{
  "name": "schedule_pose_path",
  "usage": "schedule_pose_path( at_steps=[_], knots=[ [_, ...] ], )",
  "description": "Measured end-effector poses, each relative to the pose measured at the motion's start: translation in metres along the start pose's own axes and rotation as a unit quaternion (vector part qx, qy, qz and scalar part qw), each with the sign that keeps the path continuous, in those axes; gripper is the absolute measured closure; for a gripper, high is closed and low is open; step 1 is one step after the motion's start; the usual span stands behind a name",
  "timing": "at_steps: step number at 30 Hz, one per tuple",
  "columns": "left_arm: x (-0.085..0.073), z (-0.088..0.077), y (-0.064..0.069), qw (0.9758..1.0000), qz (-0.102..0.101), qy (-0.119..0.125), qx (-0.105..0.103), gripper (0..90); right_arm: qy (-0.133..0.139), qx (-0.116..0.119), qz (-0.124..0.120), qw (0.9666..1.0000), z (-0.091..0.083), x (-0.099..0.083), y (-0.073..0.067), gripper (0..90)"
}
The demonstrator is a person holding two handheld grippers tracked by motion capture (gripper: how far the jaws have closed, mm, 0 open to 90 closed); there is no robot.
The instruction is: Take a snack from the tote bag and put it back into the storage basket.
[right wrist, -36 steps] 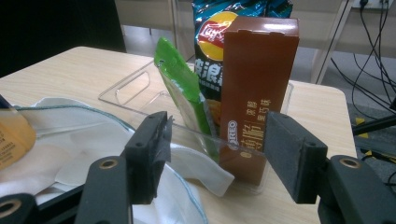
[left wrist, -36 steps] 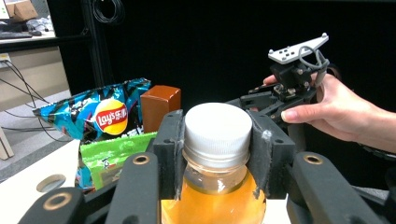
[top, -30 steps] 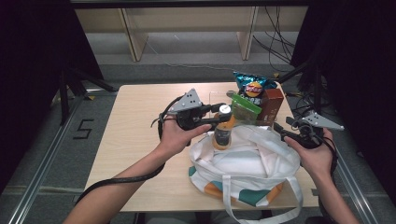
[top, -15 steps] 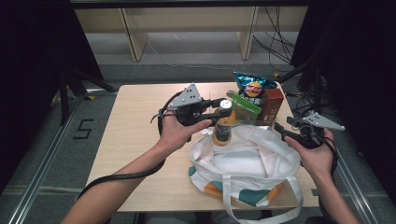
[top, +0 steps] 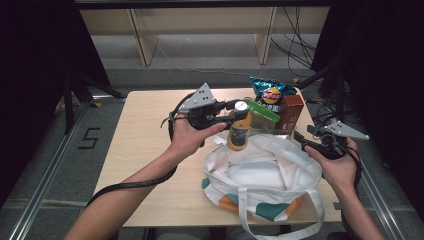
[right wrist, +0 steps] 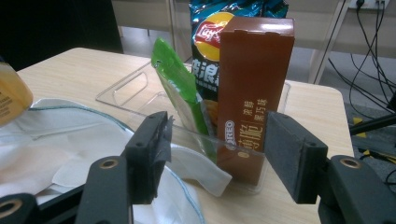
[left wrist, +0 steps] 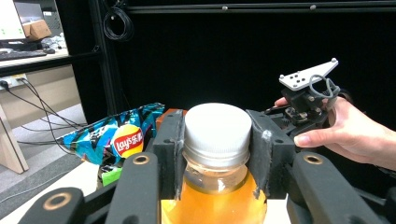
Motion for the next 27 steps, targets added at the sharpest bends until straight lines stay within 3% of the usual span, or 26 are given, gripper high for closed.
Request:
schedule_pose_path(
  at_steps=[1, 3, 6, 8, 13, 15, 24, 27],
  knots=[
    [0.000, 0.000, -0.001, 1.0000, -0.001, 0.001, 0.002, 58.9, 0.001, 0.000, -0.007, 1.0000, 0.000, 0.000, 0.001, 41.8],
    [0.001, 0.001, -0.003, 1.0000, 0.001, 0.001, 0.003, 58.9, -0.003, 0.002, 0.007, 1.0000, 0.000, 0.000, -0.001, 41.8],
    [0.003, 0.002, -0.005, 1.0000, 0.002, 0.001, 0.005, 59.0, 0.002, -0.001, -0.009, 1.0000, 0.000, 0.001, 0.002, 41.7],
    [0.004, 0.002, -0.006, 1.0000, 0.001, 0.001, 0.006, 59.0, -0.003, -0.004, 0.004, 1.0000, -0.001, 0.000, 0.000, 41.7],
    [0.006, 0.004, -0.010, 0.9999, 0.003, 0.002, 0.011, 59.0, -0.003, -0.001, 0.000, 1.0000, -0.001, 0.000, 0.001, 41.7],
    [0.006, 0.005, -0.011, 0.9999, 0.003, 0.002, 0.012, 59.0, 0.013, -0.008, -0.005, 0.9999, 0.000, 0.002, 0.003, 41.7],
    [0.005, 0.010, -0.018, 0.9999, 0.000, 0.006, 0.016, 58.9, 0.000, -0.005, 0.004, 1.0000, -0.002, 0.000, 0.002, 41.7],
    [0.004, 0.010, -0.020, 0.9998, 0.000, 0.005, 0.018, 59.0, 0.009, -0.004, -0.002, 1.0000, -0.001, 0.001, 0.003, 41.6]
  ],
)
Point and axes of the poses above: each handheld gripper's, and its own axes: z roughly forward along the jaws, x roughly out of its top, y roughly to its right, the point moved 8 cm from there along z, roughly forward along the jaws
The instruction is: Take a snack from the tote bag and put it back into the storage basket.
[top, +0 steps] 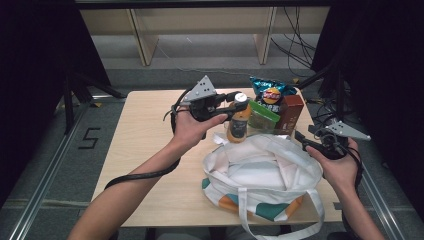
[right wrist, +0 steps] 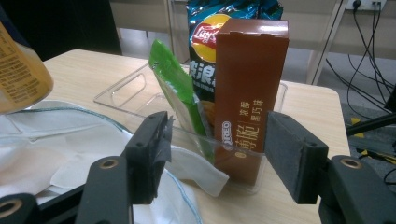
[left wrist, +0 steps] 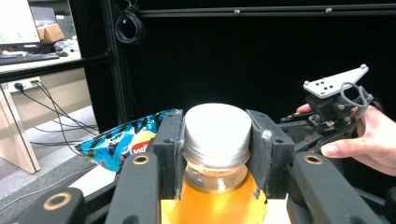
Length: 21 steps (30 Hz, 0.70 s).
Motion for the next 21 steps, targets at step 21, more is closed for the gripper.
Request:
schedule_pose_path(
  at_steps=[21],
  knots=[
    [-0.002, 0.007, -0.017, 0.9999, 0.008, -0.003, 0.008, 58.9, -0.008, -0.003, 0.009, 0.9999, -0.001, -0.001, 0.000, 41.7]
  ],
)
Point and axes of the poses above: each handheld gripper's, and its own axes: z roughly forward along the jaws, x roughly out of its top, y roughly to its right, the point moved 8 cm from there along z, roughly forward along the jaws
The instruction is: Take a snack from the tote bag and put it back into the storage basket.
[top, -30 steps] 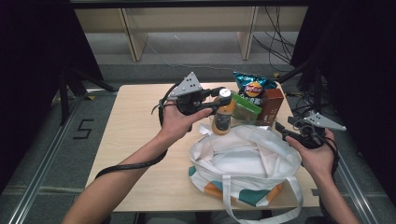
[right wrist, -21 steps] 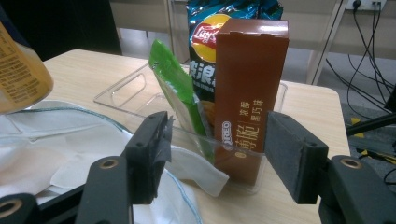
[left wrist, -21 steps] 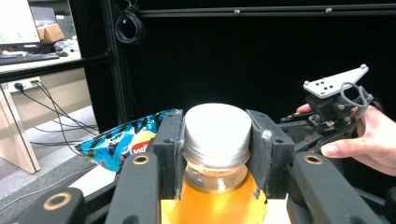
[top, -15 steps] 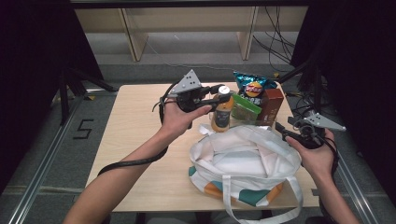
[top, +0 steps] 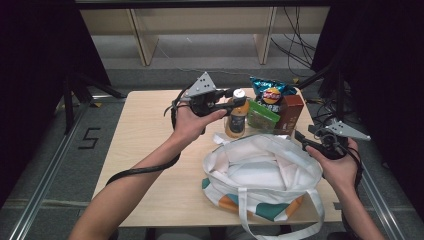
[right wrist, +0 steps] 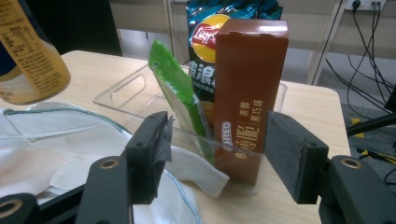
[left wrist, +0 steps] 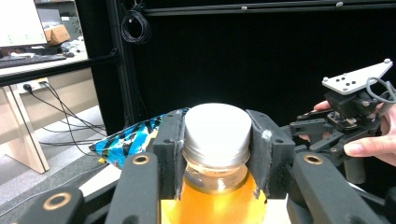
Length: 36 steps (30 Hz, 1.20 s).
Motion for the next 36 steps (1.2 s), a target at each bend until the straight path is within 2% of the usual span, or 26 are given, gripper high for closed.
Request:
schedule_pose_path(
  at_steps=[3, 4, 8, 9, 10, 14, 15, 18, 19, 20, 25, 26, 31, 32, 36],
  knots=[
    [-0.001, 0.001, -0.002, 1.0000, 0.000, -0.002, 0.001, 58.9, 0.006, 0.004, 0.001, 1.0000, 0.001, 0.001, 0.000, 41.6],
    [-0.001, 0.002, -0.003, 1.0000, 0.002, -0.002, 0.001, 58.9, 0.011, 0.003, -0.006, 0.9999, 0.001, 0.001, 0.001, 41.6],
    [-0.003, 0.003, -0.005, 1.0000, -0.001, -0.006, 0.005, 58.9, 0.008, 0.005, -0.012, 0.9999, 0.001, 0.002, 0.001, 41.6],
    [-0.004, 0.003, -0.005, 1.0000, -0.001, -0.007, 0.005, 58.9, 0.005, 0.004, 0.002, 1.0000, 0.000, 0.001, 0.000, 41.6],
    [-0.004, 0.004, -0.006, 1.0000, -0.001, -0.007, 0.006, 58.9, 0.007, 0.004, 0.002, 1.0000, 0.001, 0.001, 0.000, 41.6],
    [-0.005, 0.005, -0.008, 1.0000, 0.001, -0.006, 0.007, 58.9, 0.012, 0.003, -0.008, 0.9999, 0.001, 0.002, 0.001, 41.6],
    [-0.005, 0.006, -0.009, 0.9999, 0.002, -0.008, 0.007, 58.9, 0.014, 0.003, -0.018, 0.9997, 0.001, 0.002, 0.003, 41.6],
    [-0.006, 0.007, -0.011, 1.0000, -0.001, -0.007, 0.006, 58.9, 0.010, 0.003, -0.005, 0.9999, 0.000, 0.002, 0.001, 41.6],
    [-0.006, 0.007, -0.012, 1.0000, 0.000, -0.006, 0.007, 58.9, 0.011, 0.003, -0.006, 0.9999, 0.000, 0.002, 0.002, 41.5],
    [-0.007, 0.007, -0.013, 0.9999, -0.002, -0.006, 0.008, 58.9, 0.013, 0.003, -0.017, 0.9998, 0.001, 0.002, 0.003, 41.6],
    [-0.009, 0.009, -0.017, 0.9999, 0.003, -0.008, 0.013, 58.9, 0.013, 0.003, -0.016, 0.9998, 0.001, 0.002, 0.003, 41.5],
    [-0.009, 0.010, -0.018, 0.9999, 0.004, -0.008, 0.013, 58.9, 0.012, 0.003, -0.009, 0.9999, 0.001, 0.002, 0.002, 41.5],
    [-0.012, 0.011, -0.022, 0.9998, 0.002, -0.011, 0.016, 58.9, 0.011, 0.005, -0.018, 0.9998, 0.001, 0.002, 0.002, 41.5],
    [-0.013, 0.012, -0.023, 0.9998, 0.000, -0.012, 0.018, 58.9, 0.010, 0.005, -0.011, 0.9999, 0.001, 0.002, 0.001, 41.5],
    [-0.015, 0.013, -0.026, 0.9997, 0.001, -0.014, 0.021, 58.9, 0.006, 0.002, -0.013, 0.9999, 0.001, 0.001, 0.002, 41.6]
  ],
)
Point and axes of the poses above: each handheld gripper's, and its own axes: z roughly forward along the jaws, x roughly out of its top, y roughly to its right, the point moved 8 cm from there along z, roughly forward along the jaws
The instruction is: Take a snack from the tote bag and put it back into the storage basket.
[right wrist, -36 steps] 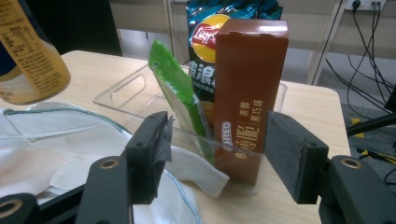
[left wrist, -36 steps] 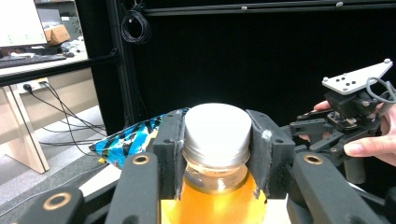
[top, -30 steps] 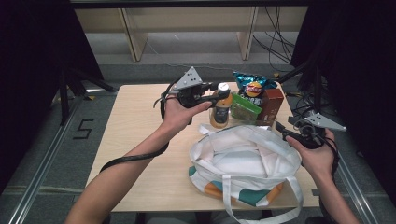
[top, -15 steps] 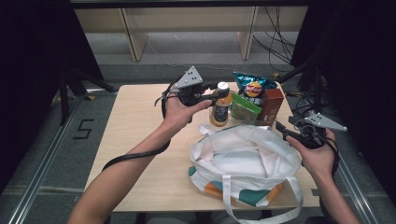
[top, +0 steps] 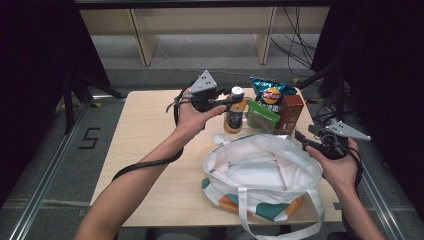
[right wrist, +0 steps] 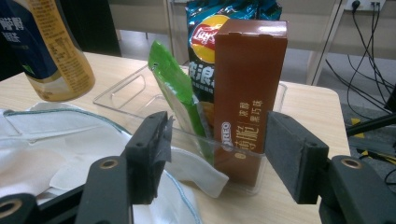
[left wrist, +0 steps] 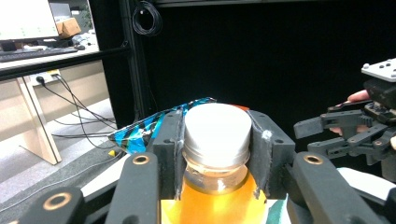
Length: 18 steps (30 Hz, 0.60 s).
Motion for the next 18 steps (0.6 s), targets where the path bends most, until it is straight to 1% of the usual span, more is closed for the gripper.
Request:
schedule_pose_path(
  at_steps=[1, 2, 4, 5, 7, 8, 11, 18],
  knots=[
    [-0.0003, 0.0008, -0.0002, 1.0000, 0.001, 0.000, 0.001, 58.9, 0.002, 0.004, 0.000, 1.0000, 0.0004, 0.0004, -0.0005, 41.5],
    [-0.0006, 0.0012, -0.0007, 1.0000, 0.001, -0.001, 0.001, 58.9, 0.001, 0.003, 0.010, 0.9999, 0.0000, 0.0000, -0.0019, 41.5],
    [-0.0011, 0.0020, -0.0018, 1.0000, 0.001, -0.001, 0.002, 58.9, 0.000, 0.003, 0.012, 0.9999, -0.0002, -0.0002, -0.0022, 41.5],
    [-0.0013, 0.0024, -0.0024, 1.0000, -0.001, -0.001, 0.002, 58.9, 0.002, 0.004, 0.000, 1.0000, 0.0003, 0.0003, -0.0006, 41.5],
    [-0.0014, 0.0035, -0.0036, 1.0000, -0.003, 0.000, 0.003, 58.9, -0.003, -0.001, 0.002, 1.0000, -0.0001, -0.0007, -0.0002, 41.5],
    [-0.0015, 0.0037, -0.0043, 1.0000, -0.003, -0.001, 0.005, 58.9, -0.001, -0.001, -0.005, 1.0000, 0.0003, -0.0009, 0.0008, 41.5],
    [-0.0021, 0.0051, -0.0056, 1.0000, -0.006, -0.002, 0.006, 58.9, -0.001, -0.001, -0.006, 1.0000, 0.0005, -0.0008, 0.0006, 41.5],
    [-0.0028, 0.0094, -0.0075, 1.0000, -0.003, -0.001, 0.006, 58.9, 0.001, 0.001, -0.006, 1.0000, 0.0010, -0.0007, 0.0005, 41.5]
  ],
)
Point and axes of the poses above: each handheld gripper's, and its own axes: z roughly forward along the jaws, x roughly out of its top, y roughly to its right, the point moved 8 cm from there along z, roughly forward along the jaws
